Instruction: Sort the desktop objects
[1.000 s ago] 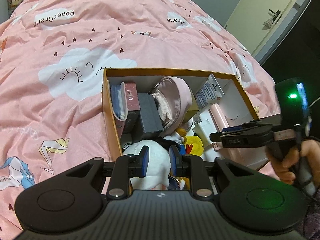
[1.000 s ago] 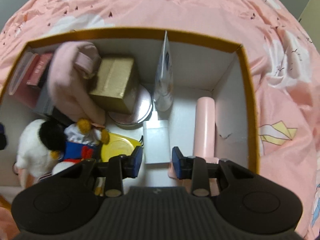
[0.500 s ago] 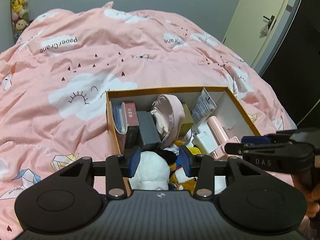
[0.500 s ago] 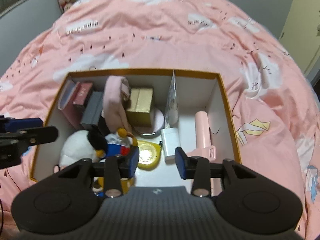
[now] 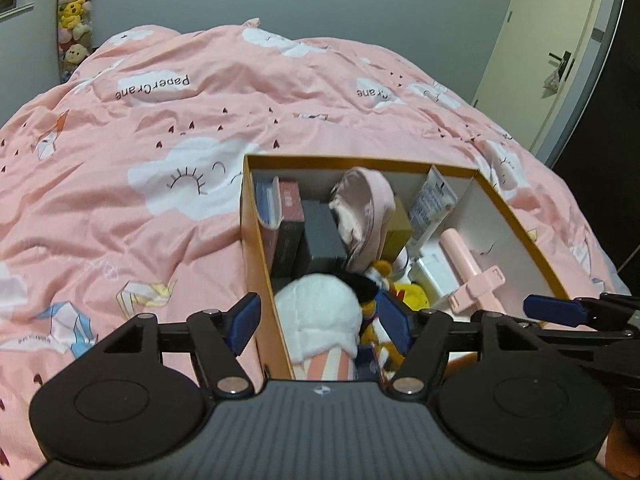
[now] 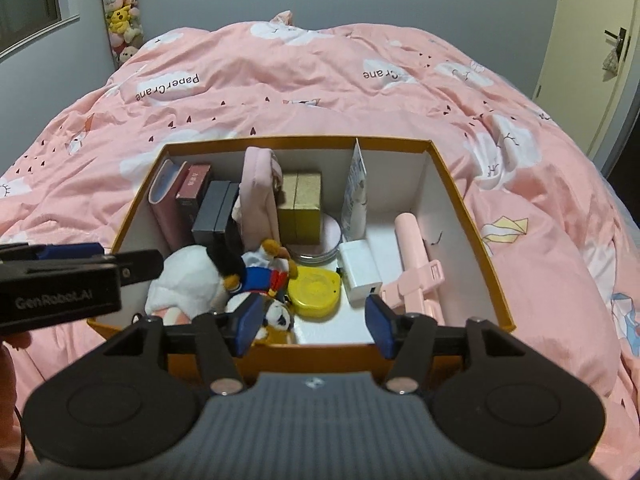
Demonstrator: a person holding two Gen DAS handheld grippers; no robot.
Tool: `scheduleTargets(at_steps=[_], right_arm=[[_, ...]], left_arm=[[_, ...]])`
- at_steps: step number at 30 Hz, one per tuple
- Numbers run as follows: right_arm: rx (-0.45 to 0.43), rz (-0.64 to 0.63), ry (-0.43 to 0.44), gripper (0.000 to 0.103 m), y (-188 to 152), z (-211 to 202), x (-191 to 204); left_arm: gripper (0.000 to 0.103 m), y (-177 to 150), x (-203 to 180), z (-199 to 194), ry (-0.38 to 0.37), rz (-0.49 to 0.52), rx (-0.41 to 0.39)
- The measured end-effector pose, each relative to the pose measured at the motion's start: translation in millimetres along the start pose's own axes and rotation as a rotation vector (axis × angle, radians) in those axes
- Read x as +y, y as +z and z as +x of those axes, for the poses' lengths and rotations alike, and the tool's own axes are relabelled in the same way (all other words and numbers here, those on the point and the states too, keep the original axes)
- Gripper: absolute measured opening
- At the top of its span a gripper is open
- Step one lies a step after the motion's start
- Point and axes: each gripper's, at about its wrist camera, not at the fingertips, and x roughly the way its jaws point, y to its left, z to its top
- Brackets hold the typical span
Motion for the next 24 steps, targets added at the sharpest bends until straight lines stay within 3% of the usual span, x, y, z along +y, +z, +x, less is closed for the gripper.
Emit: scheduleTargets(at_steps=[14, 24], right_arm=[[-0.116, -0.015, -0.014, 0.059, -27.4, -2.9, 5.0], [-0.129, -0.013, -0.016, 0.059, -31.1, -1.5, 4.5]], left_arm=[[0.079, -24.1, -11.4, 10.5, 0.049, 0.023, 0.001], [0.080, -26.8, -13.1, 14.2, 0.062, 0.028, -0.001]])
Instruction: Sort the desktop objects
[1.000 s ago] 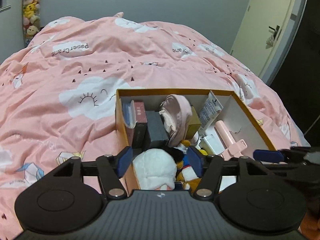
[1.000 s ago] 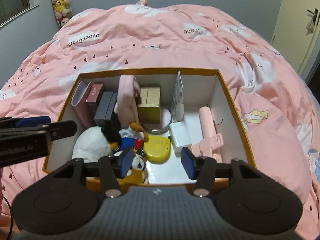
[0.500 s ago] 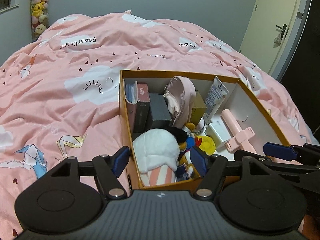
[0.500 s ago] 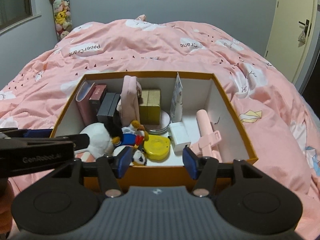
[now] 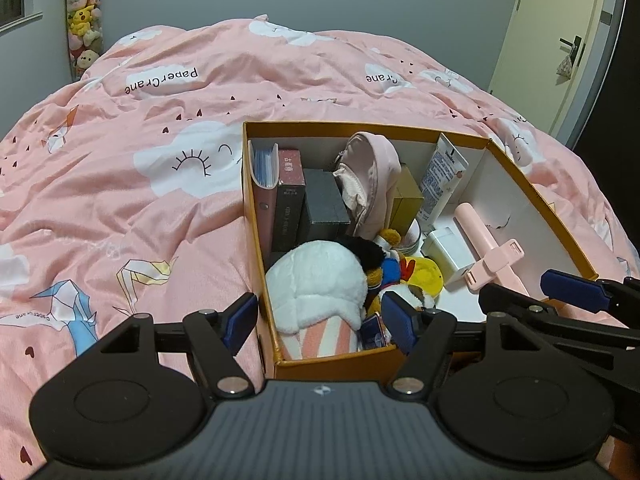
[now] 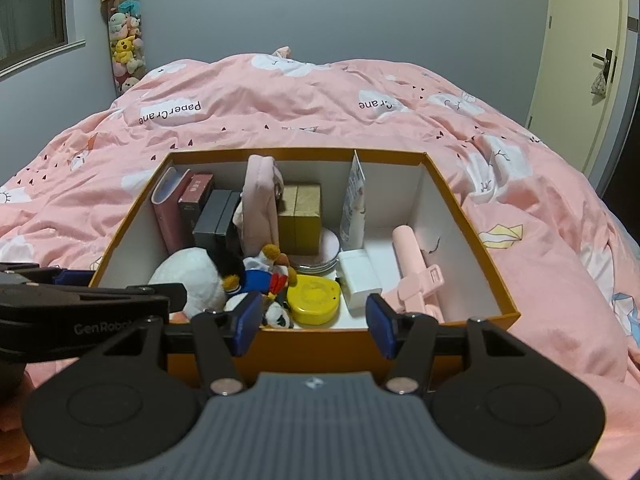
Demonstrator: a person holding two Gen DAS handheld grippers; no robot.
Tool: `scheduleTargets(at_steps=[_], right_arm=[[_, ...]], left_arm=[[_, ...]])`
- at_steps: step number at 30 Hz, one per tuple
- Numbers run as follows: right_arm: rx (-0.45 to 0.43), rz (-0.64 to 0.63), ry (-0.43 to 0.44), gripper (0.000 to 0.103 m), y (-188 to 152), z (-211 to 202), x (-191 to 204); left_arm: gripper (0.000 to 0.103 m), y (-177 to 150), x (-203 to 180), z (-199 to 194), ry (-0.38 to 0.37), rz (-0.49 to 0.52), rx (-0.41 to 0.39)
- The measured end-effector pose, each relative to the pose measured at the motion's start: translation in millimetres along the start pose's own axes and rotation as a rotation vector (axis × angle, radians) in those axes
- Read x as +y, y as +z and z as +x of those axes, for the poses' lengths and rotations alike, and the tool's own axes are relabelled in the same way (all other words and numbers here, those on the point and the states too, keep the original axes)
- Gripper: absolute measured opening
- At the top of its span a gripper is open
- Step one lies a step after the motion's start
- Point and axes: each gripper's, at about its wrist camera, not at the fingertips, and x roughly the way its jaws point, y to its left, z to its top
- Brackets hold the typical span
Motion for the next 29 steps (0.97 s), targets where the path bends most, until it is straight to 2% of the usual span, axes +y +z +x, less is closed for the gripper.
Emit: scheduleTargets(at_steps=[29], right_arm=[[0.000, 0.000, 0.001, 0.059, 0.0, -0.1, -0.4]], left_arm=[[0.082, -1.5, 3.4, 2.1, -0.001, -0.003, 0.012]])
